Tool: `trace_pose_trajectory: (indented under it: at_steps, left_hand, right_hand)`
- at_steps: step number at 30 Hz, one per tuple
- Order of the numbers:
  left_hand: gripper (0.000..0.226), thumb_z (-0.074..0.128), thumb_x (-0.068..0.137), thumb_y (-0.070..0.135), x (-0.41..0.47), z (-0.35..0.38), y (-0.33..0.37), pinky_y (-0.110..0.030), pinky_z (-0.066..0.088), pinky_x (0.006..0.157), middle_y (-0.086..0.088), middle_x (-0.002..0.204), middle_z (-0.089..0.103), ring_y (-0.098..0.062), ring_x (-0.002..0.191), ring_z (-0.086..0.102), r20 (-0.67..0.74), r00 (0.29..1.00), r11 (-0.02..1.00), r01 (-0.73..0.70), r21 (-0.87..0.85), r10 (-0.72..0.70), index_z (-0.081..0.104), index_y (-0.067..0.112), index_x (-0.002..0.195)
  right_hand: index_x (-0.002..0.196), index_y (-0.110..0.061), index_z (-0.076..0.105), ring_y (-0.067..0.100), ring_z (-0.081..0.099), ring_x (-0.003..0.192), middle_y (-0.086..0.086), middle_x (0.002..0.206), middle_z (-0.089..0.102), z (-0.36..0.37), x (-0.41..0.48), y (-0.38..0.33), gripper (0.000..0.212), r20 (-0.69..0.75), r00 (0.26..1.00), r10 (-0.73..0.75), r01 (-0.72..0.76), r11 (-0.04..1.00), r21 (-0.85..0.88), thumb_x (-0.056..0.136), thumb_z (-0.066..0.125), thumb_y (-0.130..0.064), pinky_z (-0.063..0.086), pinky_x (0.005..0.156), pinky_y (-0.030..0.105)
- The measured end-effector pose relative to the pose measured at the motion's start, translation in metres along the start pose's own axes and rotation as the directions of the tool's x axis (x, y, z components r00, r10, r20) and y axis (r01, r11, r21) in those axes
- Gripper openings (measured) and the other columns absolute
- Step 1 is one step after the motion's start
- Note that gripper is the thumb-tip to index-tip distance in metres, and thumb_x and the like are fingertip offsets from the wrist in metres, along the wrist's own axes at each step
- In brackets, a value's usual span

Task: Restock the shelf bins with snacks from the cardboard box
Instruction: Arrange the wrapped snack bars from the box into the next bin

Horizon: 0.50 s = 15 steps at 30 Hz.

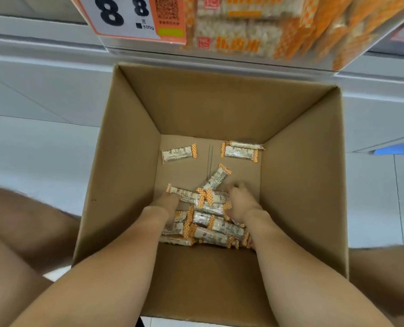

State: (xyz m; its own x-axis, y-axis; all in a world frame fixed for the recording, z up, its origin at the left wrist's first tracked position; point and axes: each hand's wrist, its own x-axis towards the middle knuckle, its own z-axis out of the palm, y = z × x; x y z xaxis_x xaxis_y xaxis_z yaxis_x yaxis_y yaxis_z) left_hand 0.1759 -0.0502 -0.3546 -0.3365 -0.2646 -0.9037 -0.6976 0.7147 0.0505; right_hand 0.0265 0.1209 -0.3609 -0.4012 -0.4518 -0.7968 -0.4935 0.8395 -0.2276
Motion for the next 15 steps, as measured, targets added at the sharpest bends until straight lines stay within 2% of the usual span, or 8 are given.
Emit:
trace_pose_trajectory:
  at_steps: [2,5,8,9,12,13,15]
  left_hand:
    - [0.074,0.086,0.088,0.021,0.001,0.006,0.0,-0.038,0.046,0.108,-0.013,0.154,0.047,-0.034,0.14,0.05,0.011,1.0,0.999,0.005,0.037,-0.005,0.047,0.011,0.15]
    - [0.068,0.082,0.09,0.022,0.003,0.012,0.0,-0.046,0.041,0.114,-0.01,0.156,0.046,-0.037,0.144,0.045,0.019,1.0,0.999,-0.004,0.054,0.003,0.049,0.018,0.15]
    - [0.05,0.081,0.089,0.029,0.004,0.004,-0.002,-0.038,0.051,0.101,-0.008,0.142,0.06,-0.032,0.128,0.059,-0.066,0.995,0.997,-0.074,-0.038,0.072,0.061,0.019,0.134]
    - [0.05,0.08,0.09,0.035,0.002,0.0,-0.002,-0.036,0.052,0.097,-0.007,0.138,0.062,-0.031,0.124,0.061,-0.105,0.991,0.994,-0.092,-0.066,0.085,0.061,0.019,0.133]
    - [0.057,0.068,0.097,0.046,-0.009,-0.014,0.002,-0.044,0.053,0.099,-0.006,0.14,0.06,-0.031,0.126,0.059,-0.229,0.967,0.988,-0.132,-0.085,0.11,0.051,0.024,0.146]
    - [0.054,0.061,0.102,0.045,-0.013,-0.018,0.004,-0.045,0.053,0.098,-0.009,0.139,0.06,-0.033,0.124,0.059,-0.239,0.964,0.986,-0.145,-0.087,0.12,0.047,0.022,0.149]
    - [0.054,0.048,0.107,0.042,-0.021,-0.022,0.007,-0.047,0.05,0.103,-0.016,0.147,0.053,-0.036,0.129,0.055,-0.207,0.969,0.975,-0.165,-0.147,0.133,0.036,0.019,0.154]
  right_hand:
    - [0.155,-0.023,0.045,0.033,0.051,0.137,0.013,0.167,0.019,0.0,0.003,0.002,0.066,-0.03,1.0,0.001,0.0,0.999,0.047,0.096,0.073,-0.016,0.043,0.115,0.038]
    - [0.152,-0.023,0.05,0.029,0.045,0.143,0.008,0.162,0.035,-0.001,0.005,0.004,0.064,-0.059,0.998,0.009,0.001,0.987,0.16,0.094,0.077,-0.027,0.039,0.118,0.039]
    - [0.145,-0.025,0.056,0.028,0.048,0.138,0.007,0.152,0.046,-0.003,0.007,0.002,0.059,-0.024,1.0,0.008,-0.001,0.952,0.306,0.091,0.079,-0.038,0.042,0.113,0.037]
    - [0.14,-0.027,0.06,0.028,0.053,0.133,0.008,0.15,0.05,-0.005,0.007,0.001,0.054,-0.017,1.0,0.013,-0.006,0.93,0.368,0.091,0.079,-0.039,0.045,0.109,0.037]
    - [0.128,-0.024,0.064,0.026,0.068,0.099,0.008,0.123,0.07,-0.019,0.003,-0.002,0.033,-0.054,0.998,-0.012,0.042,0.807,0.589,0.097,0.072,-0.029,0.055,0.086,0.035]
    - [0.127,-0.023,0.061,0.023,0.065,0.096,0.004,0.118,0.068,-0.026,-0.002,-0.004,0.029,-0.077,0.997,-0.024,0.067,0.781,0.621,0.099,0.07,-0.026,0.052,0.082,0.031]
    - [0.132,-0.018,0.055,0.015,0.056,0.107,-0.002,0.125,0.057,-0.038,-0.013,-0.006,0.034,-0.13,0.991,-0.044,0.118,0.755,0.645,0.102,0.068,-0.026,0.043,0.087,0.026]
